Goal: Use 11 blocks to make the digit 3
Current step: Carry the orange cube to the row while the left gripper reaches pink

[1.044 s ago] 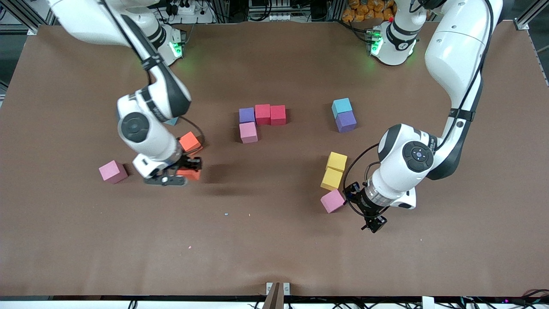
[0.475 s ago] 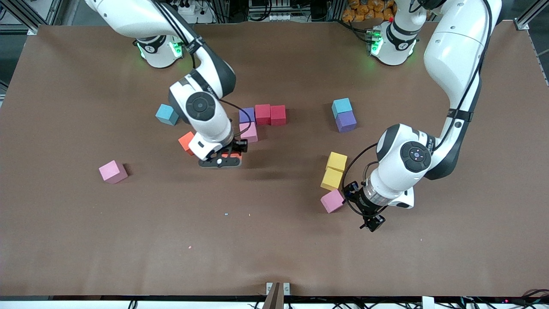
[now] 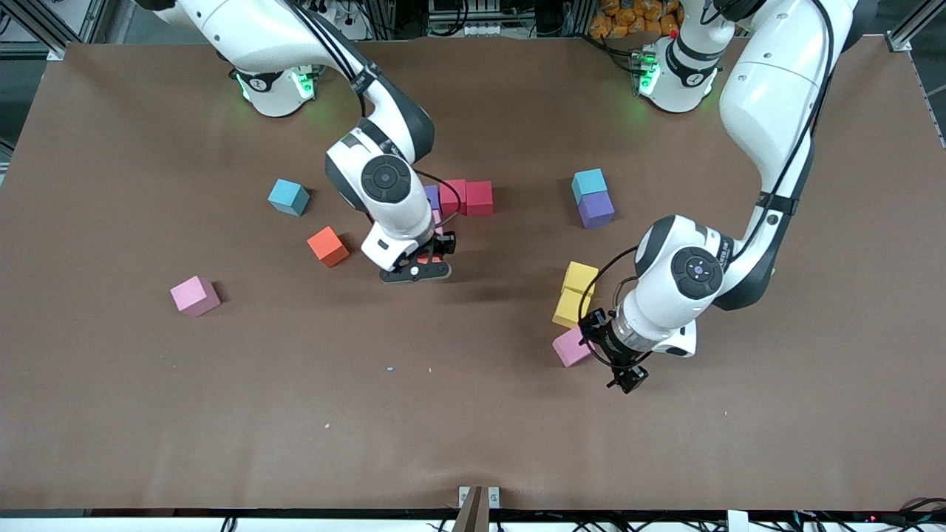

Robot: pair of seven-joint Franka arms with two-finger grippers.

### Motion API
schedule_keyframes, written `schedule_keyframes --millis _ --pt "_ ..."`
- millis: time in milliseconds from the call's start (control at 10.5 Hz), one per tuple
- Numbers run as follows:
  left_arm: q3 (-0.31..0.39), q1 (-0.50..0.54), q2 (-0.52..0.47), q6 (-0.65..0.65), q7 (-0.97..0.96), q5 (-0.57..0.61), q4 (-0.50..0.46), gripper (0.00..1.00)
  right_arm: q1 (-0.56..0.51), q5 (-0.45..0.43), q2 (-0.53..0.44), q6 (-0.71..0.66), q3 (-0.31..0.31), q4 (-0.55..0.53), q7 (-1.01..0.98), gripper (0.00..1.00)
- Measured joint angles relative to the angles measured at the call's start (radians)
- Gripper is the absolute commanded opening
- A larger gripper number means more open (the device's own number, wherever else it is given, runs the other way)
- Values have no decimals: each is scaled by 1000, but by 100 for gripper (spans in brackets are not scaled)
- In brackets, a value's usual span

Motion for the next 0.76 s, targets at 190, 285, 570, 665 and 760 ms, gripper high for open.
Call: schedule_keyframes --millis 190,285,570,665,760 --pt "0 -29 33 15 9 0 -1 100 13 -1 31 0 -1 38 -24 0" --pt "0 -35 46 21 9 0 -1 100 14 -5 40 0 -1 47 -36 0" --pt "2 -33 73 35 9 0 -2 100 14 -29 54 -1 -7 51 -64 0" --pt "1 -34 86 50 9 0 -2 100 14 -31 58 -1 -12 51 -72 0" --pt "1 -35 94 61 9 0 -2 100 14 -32 64 -1 -17 51 -77 0"
